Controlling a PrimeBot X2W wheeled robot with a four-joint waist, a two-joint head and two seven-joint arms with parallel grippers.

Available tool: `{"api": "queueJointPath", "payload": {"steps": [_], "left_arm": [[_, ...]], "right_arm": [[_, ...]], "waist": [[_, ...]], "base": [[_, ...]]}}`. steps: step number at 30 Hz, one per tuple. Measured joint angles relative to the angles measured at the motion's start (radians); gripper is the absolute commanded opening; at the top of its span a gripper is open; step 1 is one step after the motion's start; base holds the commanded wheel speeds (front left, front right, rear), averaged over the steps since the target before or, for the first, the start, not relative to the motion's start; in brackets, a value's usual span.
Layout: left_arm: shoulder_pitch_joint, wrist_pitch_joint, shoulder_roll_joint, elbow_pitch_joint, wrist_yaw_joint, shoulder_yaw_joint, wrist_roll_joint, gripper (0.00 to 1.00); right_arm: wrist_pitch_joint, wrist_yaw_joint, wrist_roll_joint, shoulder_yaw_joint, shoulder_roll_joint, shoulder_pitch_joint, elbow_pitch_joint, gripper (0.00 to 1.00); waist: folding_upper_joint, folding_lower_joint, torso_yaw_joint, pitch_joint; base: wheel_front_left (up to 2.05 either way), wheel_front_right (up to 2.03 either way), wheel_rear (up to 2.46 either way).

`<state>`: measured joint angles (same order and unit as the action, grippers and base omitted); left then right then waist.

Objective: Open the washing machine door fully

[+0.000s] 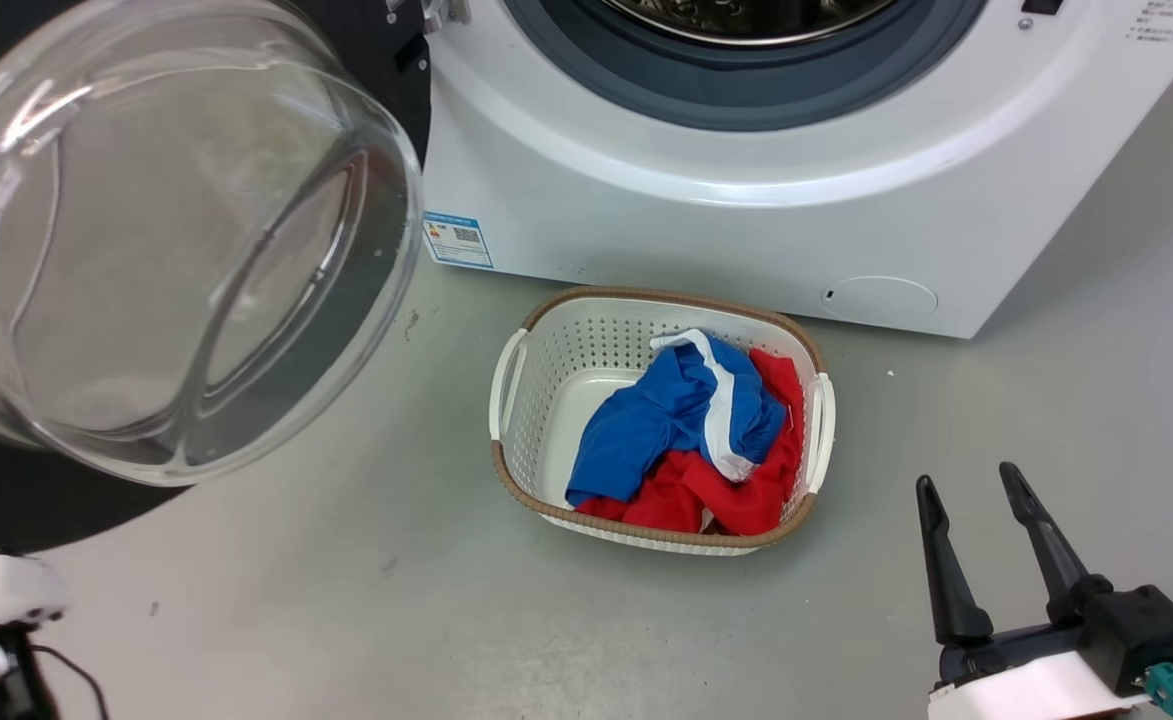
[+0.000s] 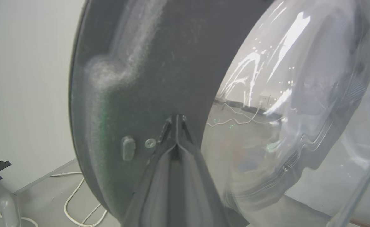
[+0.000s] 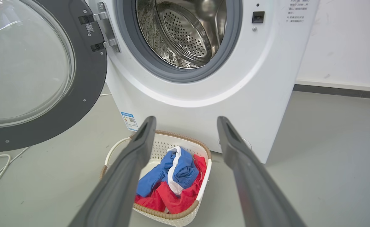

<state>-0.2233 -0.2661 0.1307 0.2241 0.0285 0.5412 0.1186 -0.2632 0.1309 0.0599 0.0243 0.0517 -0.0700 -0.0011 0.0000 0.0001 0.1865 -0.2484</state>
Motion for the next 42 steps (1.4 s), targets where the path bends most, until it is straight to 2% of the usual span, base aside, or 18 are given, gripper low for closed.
{"api": "queueJointPath", "payload": {"steps": [4,21,32,42], "left_arm": [[-0.038,0.000,0.045,0.060,0.024,0.043,0.005,0.00],[-0.172,0.000,0.119,0.281,0.055,0.107,-0.015,0.00],[-0.123,0.000,0.119,0.291,0.078,0.115,-0.047,0.00],[0.031,0.000,0.054,0.137,0.092,0.055,-0.088,0.00]], "right_arm": [[0.000,0.000,-0.009,-0.004,0.000,0.007,-0.002,1.00],[0.000,0.000,-0.023,-0.001,0.000,0.030,0.002,1.00],[0.000,0.000,0.012,0.007,0.000,0.012,0.018,1.00],[0.000,0.000,0.040,0.012,0.000,-0.044,0.038,1.00]], "waist": [[0.0000,0.0000,-0.006,-0.014],[0.0000,0.0000,-0.028,-0.038],[0.0000,0.0000,-0.040,0.038],[0.0000,0.0000,-0.044,0.153]], "base": [[0.00,0.00,0.00],[0.00,0.00,0.00],[0.00,0.00,0.00],[0.00,0.00,0.00]]}}
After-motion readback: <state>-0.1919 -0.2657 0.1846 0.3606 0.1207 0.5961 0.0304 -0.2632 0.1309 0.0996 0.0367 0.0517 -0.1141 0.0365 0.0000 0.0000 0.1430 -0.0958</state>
